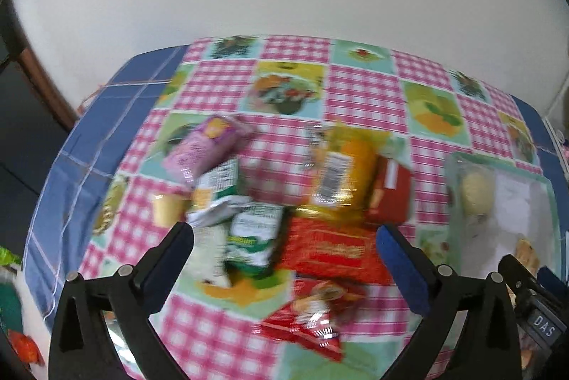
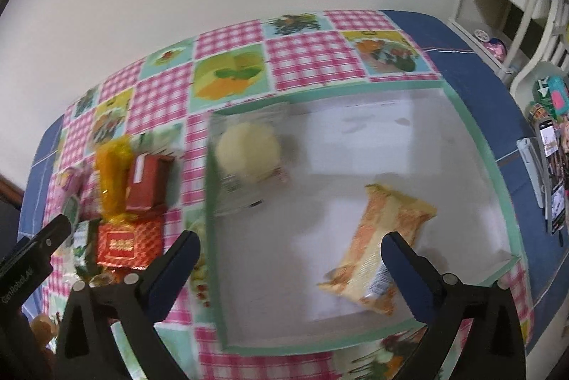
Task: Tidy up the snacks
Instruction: 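Move both tools back over the snack pile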
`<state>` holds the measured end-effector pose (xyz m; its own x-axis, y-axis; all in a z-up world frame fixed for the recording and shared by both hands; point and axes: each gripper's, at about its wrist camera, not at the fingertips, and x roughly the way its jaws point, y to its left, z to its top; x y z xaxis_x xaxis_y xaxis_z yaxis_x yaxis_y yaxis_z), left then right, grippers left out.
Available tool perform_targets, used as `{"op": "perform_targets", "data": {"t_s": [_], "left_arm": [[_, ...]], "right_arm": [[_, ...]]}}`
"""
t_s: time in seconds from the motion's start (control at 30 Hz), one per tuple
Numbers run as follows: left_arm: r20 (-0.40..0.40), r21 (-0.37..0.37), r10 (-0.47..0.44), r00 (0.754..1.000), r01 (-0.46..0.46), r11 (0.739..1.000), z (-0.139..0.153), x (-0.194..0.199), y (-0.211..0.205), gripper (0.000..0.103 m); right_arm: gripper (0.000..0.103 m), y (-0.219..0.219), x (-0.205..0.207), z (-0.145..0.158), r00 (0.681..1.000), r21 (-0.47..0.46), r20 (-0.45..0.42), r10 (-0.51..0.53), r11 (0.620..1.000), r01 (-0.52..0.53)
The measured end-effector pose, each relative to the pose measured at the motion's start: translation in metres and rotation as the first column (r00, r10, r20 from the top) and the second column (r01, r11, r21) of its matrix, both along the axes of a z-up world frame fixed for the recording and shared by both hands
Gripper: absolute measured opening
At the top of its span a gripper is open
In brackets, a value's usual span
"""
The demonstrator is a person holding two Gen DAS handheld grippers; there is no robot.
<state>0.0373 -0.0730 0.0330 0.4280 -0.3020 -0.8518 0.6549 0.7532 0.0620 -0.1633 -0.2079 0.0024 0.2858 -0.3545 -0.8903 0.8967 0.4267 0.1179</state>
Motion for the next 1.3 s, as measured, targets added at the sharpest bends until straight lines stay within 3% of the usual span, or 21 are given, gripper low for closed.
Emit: {"op": "perform_targets", "data": {"t_s": [0.27, 0.4, 0.53, 0.77, 1.0, 1.3], "left_arm": [[-0.021, 0.003, 0.096, 0.995, -0.096, 0.995, 0.0, 0.027, 0.04, 0.103], [-0.06, 0.026, 0.138, 0.989, -0.137, 0.99, -0.01, 0.044, 0.052, 0.103], [-0.08, 0.029, 0.167, 0.983, -0.165, 0.986, -0.015, 0.059, 0.062, 0.103], [-0.1, 0.053, 0.177, 0.979, -0.172, 0.984, -0.025, 0.076, 0.07, 0.103], [-0.157, 0.072, 0.177, 0.972, -0.167, 0.983, -0.044, 0.088, 0.068, 0.103], [-0.159, 0.119, 0.164, 0.974, -0.146, 0.982, -0.062, 0.101, 0.058, 0.103]], "right_arm": [[0.103, 0.027, 0.021, 0.004, 0.998, -0.006, 0.062, 0.02, 1.0, -0.019], [0.103, 0.042, 0.045, -0.001, 0.995, 0.004, 0.044, 0.086, 0.996, -0.086], [0.103, 0.057, 0.068, -0.007, 0.985, 0.054, 0.081, 0.149, 0.987, -0.154], [0.103, 0.085, 0.11, -0.02, 0.968, 0.093, 0.052, 0.246, 0.964, -0.25], [0.103, 0.097, 0.131, -0.041, 0.965, 0.174, 0.069, 0.253, 0.949, -0.261], [0.103, 0.102, 0.146, -0.061, 0.965, 0.229, 0.054, 0.257, 0.937, -0.262]]}}
